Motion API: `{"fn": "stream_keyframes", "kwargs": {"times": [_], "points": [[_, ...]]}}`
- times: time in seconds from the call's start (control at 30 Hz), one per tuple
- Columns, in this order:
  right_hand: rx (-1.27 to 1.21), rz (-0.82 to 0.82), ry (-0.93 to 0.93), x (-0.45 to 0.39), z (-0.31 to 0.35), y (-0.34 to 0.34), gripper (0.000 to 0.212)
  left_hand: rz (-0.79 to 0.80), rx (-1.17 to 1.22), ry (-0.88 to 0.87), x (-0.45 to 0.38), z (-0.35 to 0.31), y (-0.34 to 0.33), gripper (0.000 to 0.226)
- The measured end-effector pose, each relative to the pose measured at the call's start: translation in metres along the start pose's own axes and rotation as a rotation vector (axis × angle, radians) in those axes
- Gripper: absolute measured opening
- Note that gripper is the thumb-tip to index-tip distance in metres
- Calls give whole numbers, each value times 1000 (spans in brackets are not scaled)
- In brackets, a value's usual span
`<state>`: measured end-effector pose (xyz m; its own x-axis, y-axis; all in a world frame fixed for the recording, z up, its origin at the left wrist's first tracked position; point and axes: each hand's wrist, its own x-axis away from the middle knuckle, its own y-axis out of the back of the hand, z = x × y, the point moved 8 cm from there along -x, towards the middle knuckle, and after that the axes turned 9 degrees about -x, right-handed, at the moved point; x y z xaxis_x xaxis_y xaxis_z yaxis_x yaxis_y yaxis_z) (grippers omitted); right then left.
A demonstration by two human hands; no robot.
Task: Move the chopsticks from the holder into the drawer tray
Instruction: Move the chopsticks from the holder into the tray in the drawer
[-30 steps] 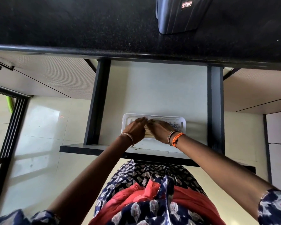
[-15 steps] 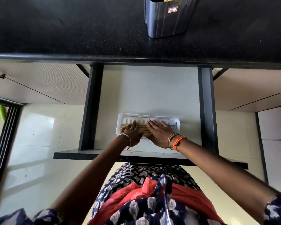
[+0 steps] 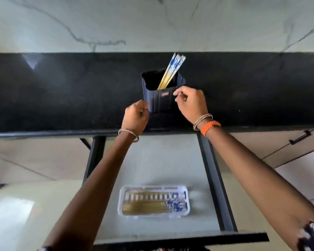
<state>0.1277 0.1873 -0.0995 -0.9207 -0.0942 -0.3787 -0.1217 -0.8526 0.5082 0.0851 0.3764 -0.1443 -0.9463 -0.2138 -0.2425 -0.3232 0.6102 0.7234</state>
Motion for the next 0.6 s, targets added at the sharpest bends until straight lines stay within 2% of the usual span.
{"fn": "stream_keyframes", "kwargs": {"times": [0.1,0.23,0.33,0.47,0.6], "points": [[16,-79,-49,-55,-6,15,22,-21,-38,-46,-52,-23,7,32],[199,-45,-4,-116,-14,14,22,9,-196,-87,-100,-40,-2,40],[255,3,-12,-149,-29,4,24,54,-250,-32,-119,-34,-14,48],[89,67,-241,-176,-68,-13,36,123,-244,9,-125,-20,-31,53],[-216,184,-423,-180,-91,-33,30,145,-225,-1,-123,-12,-43,53]]}}
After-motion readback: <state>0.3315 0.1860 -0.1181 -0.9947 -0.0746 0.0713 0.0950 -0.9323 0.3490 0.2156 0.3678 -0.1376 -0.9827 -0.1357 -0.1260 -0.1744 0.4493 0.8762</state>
